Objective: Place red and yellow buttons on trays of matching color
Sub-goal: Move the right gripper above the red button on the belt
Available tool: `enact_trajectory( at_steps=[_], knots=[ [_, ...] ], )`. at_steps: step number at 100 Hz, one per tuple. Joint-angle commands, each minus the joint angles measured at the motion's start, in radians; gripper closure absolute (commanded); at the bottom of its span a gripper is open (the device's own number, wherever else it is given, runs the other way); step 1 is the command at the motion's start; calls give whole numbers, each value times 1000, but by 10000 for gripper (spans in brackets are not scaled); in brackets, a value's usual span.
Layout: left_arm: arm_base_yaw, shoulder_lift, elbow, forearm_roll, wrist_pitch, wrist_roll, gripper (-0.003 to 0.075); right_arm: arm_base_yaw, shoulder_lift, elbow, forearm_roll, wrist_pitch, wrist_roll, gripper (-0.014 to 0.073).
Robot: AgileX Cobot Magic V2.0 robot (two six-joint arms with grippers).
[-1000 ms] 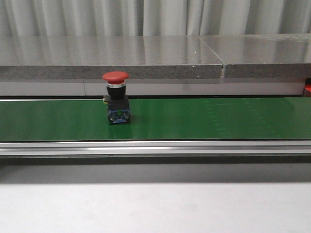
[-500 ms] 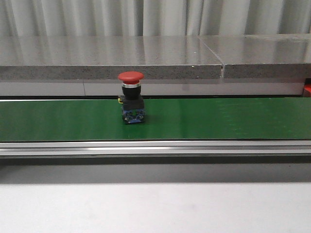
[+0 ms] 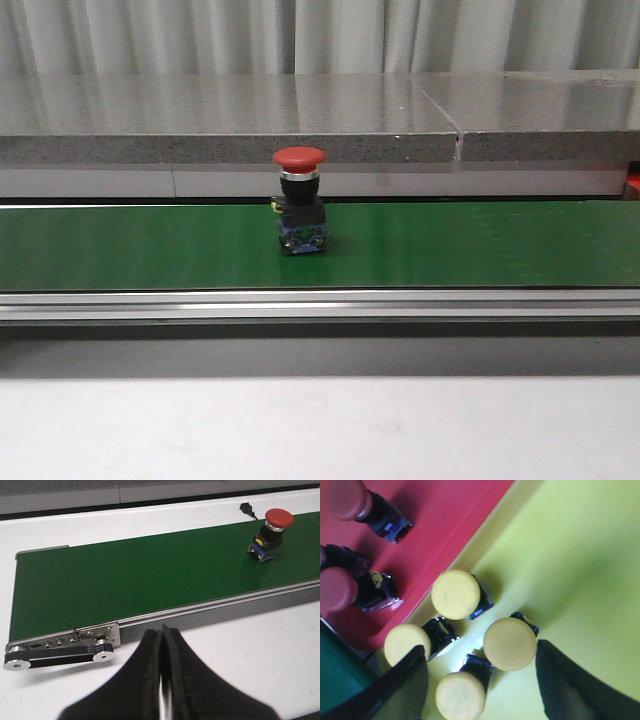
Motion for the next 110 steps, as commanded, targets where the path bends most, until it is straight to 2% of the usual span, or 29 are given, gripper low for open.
enact_trajectory(
  at_steps=[1, 26, 62, 82, 110],
  knots=[
    [-9, 9, -24, -12, -69, -9, 741, 6, -90, -24, -4, -11, -1, 116],
    [-9, 9, -24, -12, -69, -9, 741, 140, -216, -24, -20, 32, -30, 116],
    [-9, 9, -24, -12, -69, -9, 741, 486, -269, -26, -72, 88, -70, 111],
    [-9, 9, -24, -12, -69, -9, 741, 681, -266, -26, -72, 94, -99, -29],
    [-9, 9, -24, -12, -69, -9, 741, 891, -252, -96, -70, 190, -185, -32]
  ],
)
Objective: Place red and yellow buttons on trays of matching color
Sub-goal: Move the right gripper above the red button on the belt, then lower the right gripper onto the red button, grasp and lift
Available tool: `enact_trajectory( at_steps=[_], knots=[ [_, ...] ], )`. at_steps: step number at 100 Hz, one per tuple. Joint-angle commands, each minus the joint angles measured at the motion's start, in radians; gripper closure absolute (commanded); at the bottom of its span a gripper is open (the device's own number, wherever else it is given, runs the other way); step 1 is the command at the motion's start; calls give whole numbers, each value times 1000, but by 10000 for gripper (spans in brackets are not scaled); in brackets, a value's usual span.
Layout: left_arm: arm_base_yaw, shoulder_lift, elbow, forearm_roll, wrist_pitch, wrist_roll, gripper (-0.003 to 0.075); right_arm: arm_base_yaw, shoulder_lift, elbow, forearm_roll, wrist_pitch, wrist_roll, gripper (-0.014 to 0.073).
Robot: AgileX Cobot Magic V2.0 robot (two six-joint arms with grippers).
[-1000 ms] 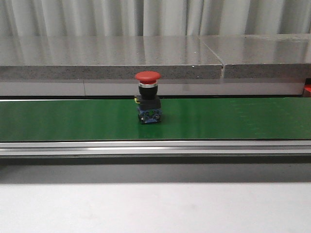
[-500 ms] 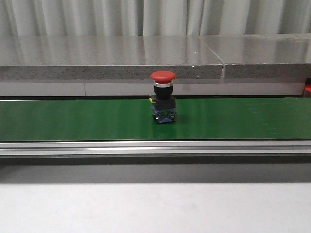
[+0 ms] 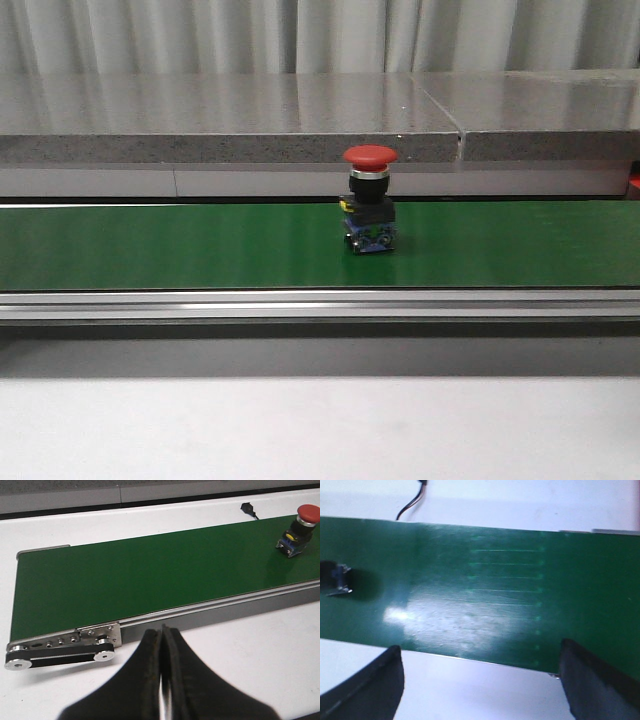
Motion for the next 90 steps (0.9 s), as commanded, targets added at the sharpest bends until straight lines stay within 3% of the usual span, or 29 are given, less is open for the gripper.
enact_trajectory(
  at_steps=[1, 39, 90],
  knots=[
    [-9, 9, -24, -12, -69, -9, 741, 55, -9, -67, 0, 8, -46, -32],
    [-9, 9, -24, -12, -69, -9, 741, 217, 186, -255, 83, 164, -205, -32],
    [-9, 9, -24, -12, -69, -9, 741, 239, 467, -426, 121, 243, -332, -31]
  ],
)
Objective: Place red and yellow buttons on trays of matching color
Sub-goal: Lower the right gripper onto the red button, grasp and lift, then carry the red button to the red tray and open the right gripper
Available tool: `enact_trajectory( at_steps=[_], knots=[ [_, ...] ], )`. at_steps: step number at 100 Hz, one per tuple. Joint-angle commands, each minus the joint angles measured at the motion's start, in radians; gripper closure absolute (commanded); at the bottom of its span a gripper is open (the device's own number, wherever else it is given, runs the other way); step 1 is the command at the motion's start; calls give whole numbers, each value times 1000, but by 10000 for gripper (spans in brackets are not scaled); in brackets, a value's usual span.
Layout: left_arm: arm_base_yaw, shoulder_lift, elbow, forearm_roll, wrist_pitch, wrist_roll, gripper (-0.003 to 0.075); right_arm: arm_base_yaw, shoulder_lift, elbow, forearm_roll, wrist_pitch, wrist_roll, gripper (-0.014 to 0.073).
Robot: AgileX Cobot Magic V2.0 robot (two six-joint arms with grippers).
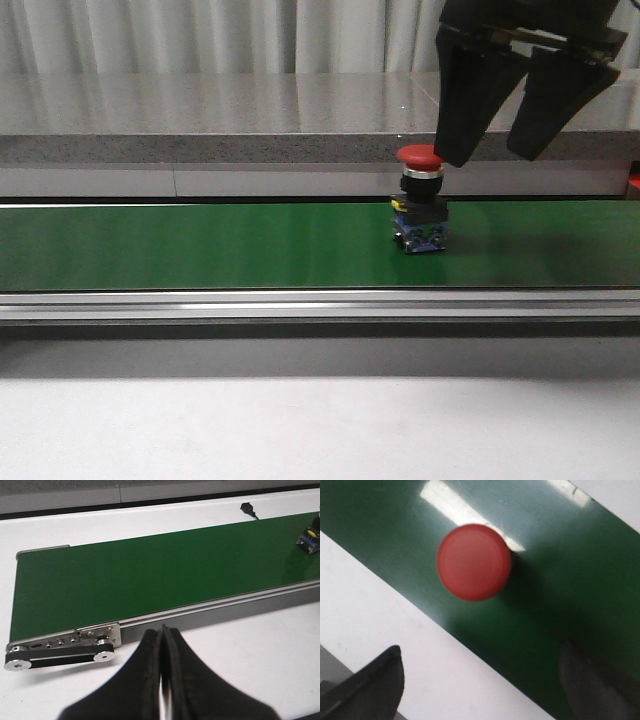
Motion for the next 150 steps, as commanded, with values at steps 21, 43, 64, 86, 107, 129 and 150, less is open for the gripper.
enact_trajectory(
  at_steps=[21, 43, 64, 86, 107, 129, 150],
  knots=[
    [-9, 9, -24, -12, -69, -9, 741, -1, 52, -78, 27, -111, -43, -25],
    [-9, 9, -24, -12, -69, -9, 741, -2, 69, -78, 19, -144, -43, 240],
    [-9, 9, -24, -12, -69, -9, 741, -2, 58, -78, 19, -153, -39, 437],
    [-9, 9, -24, -12, -69, -9, 741, -53, -8, -75, 19, -178, 111, 442],
    [-9, 9, -24, -12, -69, -9, 741, -184, -73, -75, 18, -168, 193, 442],
    [-9, 9, -24, -12, -69, -9, 741, -357, -113, -75, -11, -140, 256, 442],
    [-9, 9, -24, -12, -69, -9, 741, -507, -125, -75, -121, -128, 351, 442]
  ],
)
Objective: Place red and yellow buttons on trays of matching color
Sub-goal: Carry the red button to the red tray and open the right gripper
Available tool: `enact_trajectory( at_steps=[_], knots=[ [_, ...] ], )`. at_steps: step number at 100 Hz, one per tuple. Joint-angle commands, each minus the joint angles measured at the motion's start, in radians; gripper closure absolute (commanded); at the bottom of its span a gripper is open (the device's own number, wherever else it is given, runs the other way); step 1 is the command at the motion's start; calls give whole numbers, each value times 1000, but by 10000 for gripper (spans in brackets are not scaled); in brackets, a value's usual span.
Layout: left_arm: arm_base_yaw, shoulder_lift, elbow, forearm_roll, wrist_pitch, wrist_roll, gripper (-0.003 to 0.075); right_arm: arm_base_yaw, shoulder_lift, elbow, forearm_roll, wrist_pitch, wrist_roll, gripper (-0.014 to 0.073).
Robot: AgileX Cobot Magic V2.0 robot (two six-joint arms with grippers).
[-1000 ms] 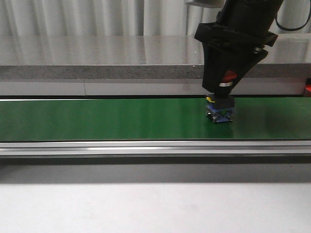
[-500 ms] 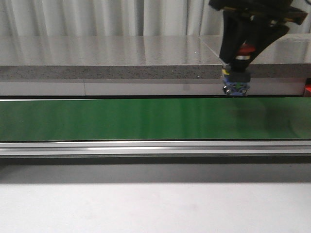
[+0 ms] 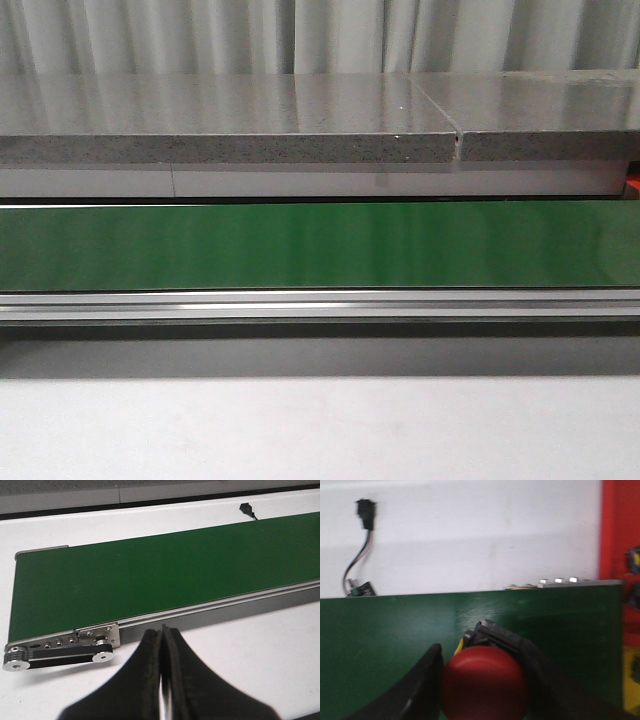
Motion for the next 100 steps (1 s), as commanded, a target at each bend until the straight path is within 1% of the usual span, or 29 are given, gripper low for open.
enact_trajectory(
  at_steps=[1, 24, 41, 58, 69, 100],
  knots=[
    [-9, 9, -24, -12, -69, -7, 741, -63, -53, -30, -54, -25, 49, 442],
    [-9, 9, -24, -12, -69, -7, 741, -192, -53, -30, -168, -70, 145, 442],
    [-9, 9, -24, -12, -69, -7, 741, -276, -32, -28, -182, -111, 161, 442],
    [-9, 9, -24, -12, -69, -7, 741, -343, 32, -28, -182, -139, 161, 442],
    [-9, 9, -24, -12, -69, -7, 741, -363, 78, -28, -179, -168, 161, 442],
    [-9, 9, -24, -12, -69, -7, 741, -363, 183, -30, -138, -292, 161, 442]
  ],
)
